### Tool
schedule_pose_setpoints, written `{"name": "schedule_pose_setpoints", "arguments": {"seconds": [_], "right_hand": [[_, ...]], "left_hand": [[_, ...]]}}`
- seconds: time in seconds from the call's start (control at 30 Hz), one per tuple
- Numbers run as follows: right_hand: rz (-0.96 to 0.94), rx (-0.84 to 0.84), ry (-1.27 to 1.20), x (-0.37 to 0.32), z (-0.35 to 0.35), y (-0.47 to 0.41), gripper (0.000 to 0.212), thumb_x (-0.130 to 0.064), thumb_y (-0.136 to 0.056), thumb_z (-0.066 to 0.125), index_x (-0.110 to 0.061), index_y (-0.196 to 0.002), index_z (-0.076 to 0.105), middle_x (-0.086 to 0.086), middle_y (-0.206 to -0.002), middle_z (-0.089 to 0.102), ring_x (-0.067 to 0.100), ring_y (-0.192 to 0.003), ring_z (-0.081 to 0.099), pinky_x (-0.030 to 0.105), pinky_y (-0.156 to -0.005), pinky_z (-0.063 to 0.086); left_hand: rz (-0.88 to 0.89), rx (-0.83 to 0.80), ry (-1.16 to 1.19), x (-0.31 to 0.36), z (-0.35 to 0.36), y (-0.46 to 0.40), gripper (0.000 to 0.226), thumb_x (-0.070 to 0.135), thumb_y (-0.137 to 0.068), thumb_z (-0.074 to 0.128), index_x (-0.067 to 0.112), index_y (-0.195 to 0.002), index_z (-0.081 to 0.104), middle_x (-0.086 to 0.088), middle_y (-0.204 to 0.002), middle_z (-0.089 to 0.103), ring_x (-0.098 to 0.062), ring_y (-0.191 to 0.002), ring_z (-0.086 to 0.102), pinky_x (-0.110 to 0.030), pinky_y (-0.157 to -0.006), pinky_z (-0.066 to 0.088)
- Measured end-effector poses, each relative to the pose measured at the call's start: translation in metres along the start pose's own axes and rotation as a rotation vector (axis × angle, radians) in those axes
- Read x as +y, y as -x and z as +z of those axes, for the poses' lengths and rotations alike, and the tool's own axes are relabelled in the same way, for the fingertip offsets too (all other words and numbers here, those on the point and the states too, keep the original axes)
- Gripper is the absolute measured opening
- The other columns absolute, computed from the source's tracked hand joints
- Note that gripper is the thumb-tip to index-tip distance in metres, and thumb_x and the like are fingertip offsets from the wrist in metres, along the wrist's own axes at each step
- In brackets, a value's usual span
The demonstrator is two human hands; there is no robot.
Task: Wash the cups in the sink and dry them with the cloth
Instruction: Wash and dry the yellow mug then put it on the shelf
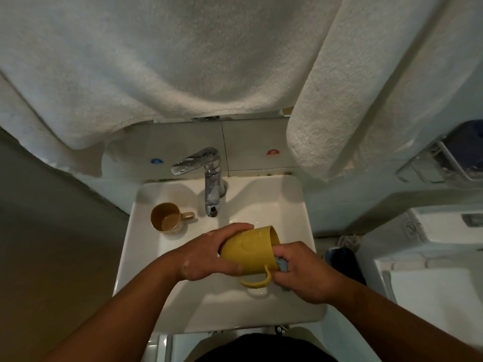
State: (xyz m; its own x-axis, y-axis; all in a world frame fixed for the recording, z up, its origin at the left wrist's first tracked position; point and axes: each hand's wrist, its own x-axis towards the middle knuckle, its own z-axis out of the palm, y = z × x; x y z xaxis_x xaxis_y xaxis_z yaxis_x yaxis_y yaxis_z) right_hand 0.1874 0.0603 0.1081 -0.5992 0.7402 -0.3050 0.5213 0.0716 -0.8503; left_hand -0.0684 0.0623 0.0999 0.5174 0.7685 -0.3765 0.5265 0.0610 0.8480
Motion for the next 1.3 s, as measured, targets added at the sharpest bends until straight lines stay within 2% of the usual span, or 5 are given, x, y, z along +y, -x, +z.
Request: {"name": "schedule_pose_setpoints", "arguments": {"seconds": [0.27,0.43,0.8,1.1,1.3], "right_hand": [[0.118,-0.129,-0.019,-0.005,-0.006,-0.007,0.050,-0.021,-0.064,0.074,-0.018,-0.113,0.066,0.001,-0.094,0.067,0.016,-0.079,0.065,0.035,-0.075,0.057],[0.198,-0.006,-0.695,-0.004,0.003,-0.010,0.057,-0.009,-0.069,0.087,-0.015,-0.122,0.064,0.008,-0.112,0.074,0.026,-0.104,0.071,0.033,-0.086,0.057],[0.134,0.014,-0.185,-0.011,-0.001,-0.003,0.036,-0.011,-0.077,0.085,-0.032,-0.094,0.062,-0.010,-0.083,0.066,-0.001,-0.069,0.067,0.017,-0.060,0.052],[0.230,-0.008,-0.602,-0.006,-0.009,-0.009,0.059,-0.011,-0.064,0.089,-0.018,-0.119,0.068,0.009,-0.111,0.074,0.029,-0.106,0.070,0.052,-0.099,0.053],[0.106,0.063,-0.185,-0.006,-0.021,-0.003,0.026,-0.010,-0.076,0.085,-0.021,-0.093,0.068,0.001,-0.077,0.069,0.015,-0.066,0.067,0.033,-0.061,0.056]], "left_hand": [[0.094,0.352,-0.208,0.000,0.026,-0.003,0.093,0.044,-0.060,0.094,0.050,-0.139,0.044,0.022,-0.132,0.046,0.004,-0.117,0.047,-0.016,-0.092,0.042],[0.333,0.577,-0.506,0.001,0.043,-0.005,0.089,0.041,-0.065,0.089,0.034,-0.142,0.045,0.006,-0.139,0.042,-0.015,-0.125,0.043,-0.022,-0.099,0.038],[-0.015,0.305,0.059,0.007,0.019,0.004,0.079,0.048,-0.065,0.092,0.053,-0.130,0.048,0.029,-0.127,0.046,-0.006,-0.114,0.055,-0.033,-0.087,0.060],[0.236,0.544,-0.321,0.010,0.047,0.000,0.094,0.039,-0.065,0.093,0.047,-0.139,0.035,0.016,-0.147,0.031,0.003,-0.125,0.039,-0.007,-0.097,0.035],[-0.073,0.327,0.452,0.016,0.034,0.005,0.082,0.055,-0.066,0.083,0.048,-0.136,0.042,0.008,-0.136,0.047,-0.020,-0.113,0.062,-0.039,-0.082,0.063]]}}
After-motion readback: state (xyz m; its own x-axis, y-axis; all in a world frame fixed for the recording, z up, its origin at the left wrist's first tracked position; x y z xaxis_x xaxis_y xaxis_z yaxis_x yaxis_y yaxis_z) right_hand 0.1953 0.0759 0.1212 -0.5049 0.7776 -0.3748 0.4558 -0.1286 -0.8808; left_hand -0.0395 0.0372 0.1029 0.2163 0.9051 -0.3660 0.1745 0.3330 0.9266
